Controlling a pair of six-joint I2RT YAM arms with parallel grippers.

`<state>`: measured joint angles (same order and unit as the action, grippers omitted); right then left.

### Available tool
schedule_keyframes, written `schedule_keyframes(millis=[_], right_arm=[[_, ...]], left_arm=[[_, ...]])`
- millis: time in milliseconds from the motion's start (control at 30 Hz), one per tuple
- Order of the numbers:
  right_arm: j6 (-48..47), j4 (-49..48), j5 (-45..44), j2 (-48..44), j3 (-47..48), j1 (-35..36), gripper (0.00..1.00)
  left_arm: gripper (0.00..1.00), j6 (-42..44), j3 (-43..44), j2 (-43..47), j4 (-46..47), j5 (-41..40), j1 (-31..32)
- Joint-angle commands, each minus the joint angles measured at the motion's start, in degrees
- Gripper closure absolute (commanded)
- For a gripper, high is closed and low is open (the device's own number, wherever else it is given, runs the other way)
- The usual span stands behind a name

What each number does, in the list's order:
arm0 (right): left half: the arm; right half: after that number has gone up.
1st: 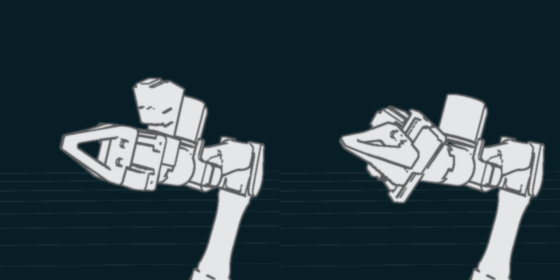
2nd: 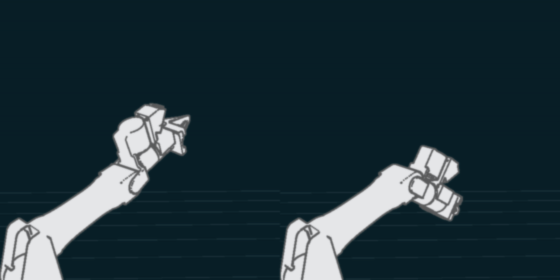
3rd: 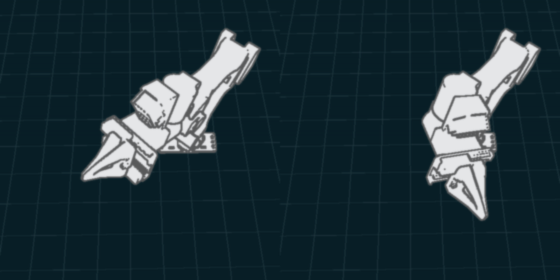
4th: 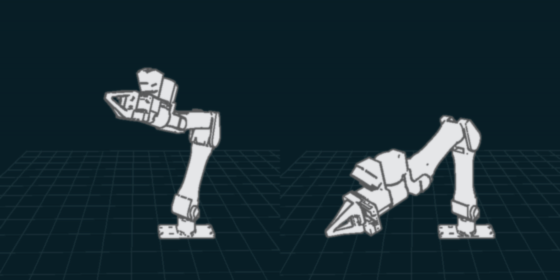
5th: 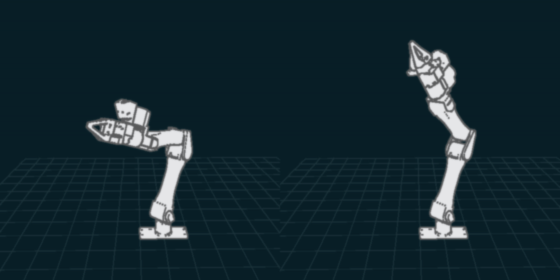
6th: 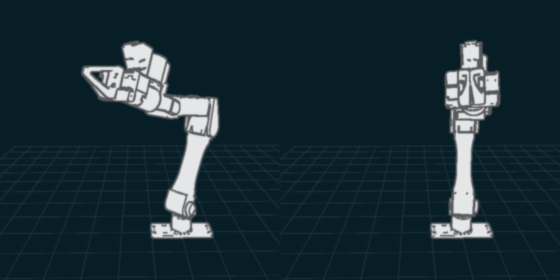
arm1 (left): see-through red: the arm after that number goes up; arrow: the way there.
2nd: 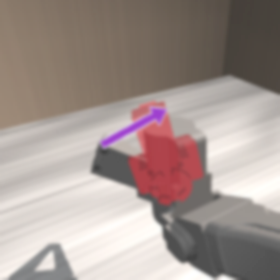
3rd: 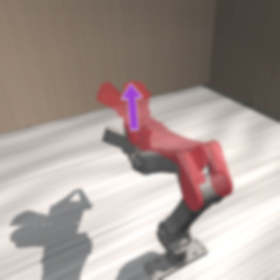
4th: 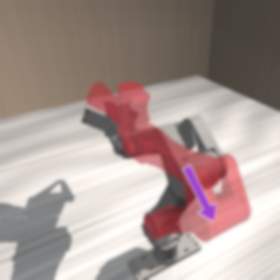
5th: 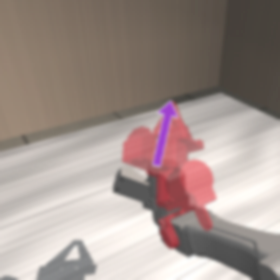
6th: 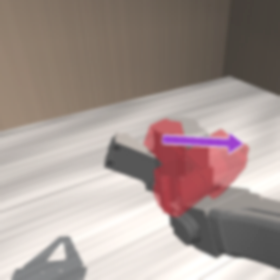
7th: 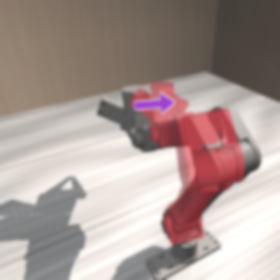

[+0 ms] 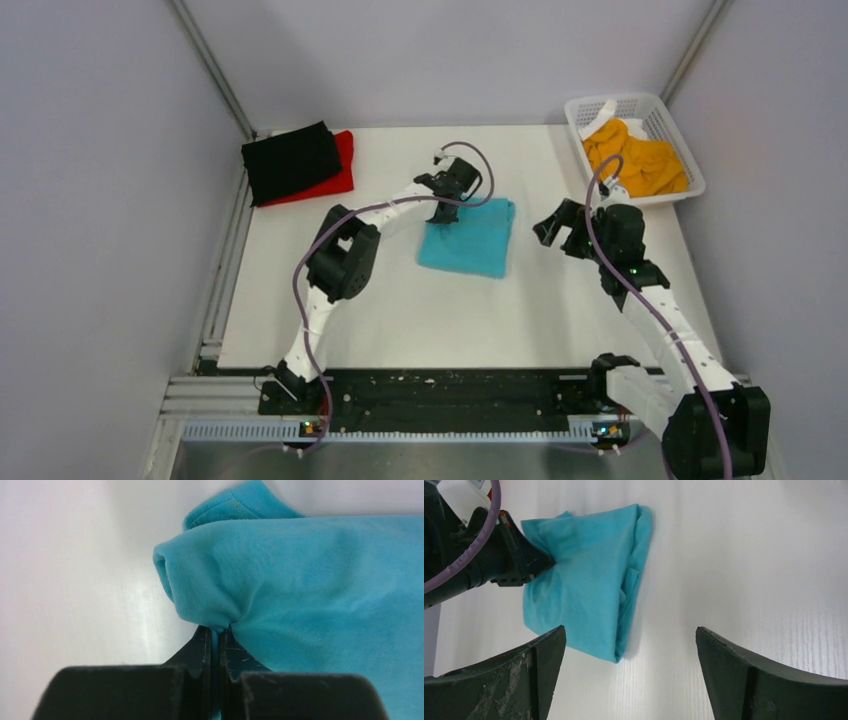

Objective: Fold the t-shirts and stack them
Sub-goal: Put the neatly folded tshirt into the corner of the board with the left arm

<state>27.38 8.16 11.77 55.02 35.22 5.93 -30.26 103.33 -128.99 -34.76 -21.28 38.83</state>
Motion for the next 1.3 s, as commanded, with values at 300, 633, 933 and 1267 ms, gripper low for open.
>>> schedule_keyframes(millis=[300,633,933,1267], right_arm=[[-2.2,1.7,-7.9,-0.4,0.7,-0.1,0.01],[-2.5,0.2,-9.2,4.0,1.4,-0.1,0.01],[-2.6,0.2,-10.3,5.1,1.5,-0.1,0.01],[-2.8,0.2,-11.2,5.6,1.7,-0.1,0.01]], left_arm=[[1.0,31.3,0.2,8.4,14.7,-22.8,-18.3],[1.0,45.4,8.7,7.1,20.2,-28.0,-23.0],[1.0,50.9,17.0,6.6,22.4,-30.5,-23.8],[1.0,54.3,26.5,3.1,23.4,-30.8,-24.9]])
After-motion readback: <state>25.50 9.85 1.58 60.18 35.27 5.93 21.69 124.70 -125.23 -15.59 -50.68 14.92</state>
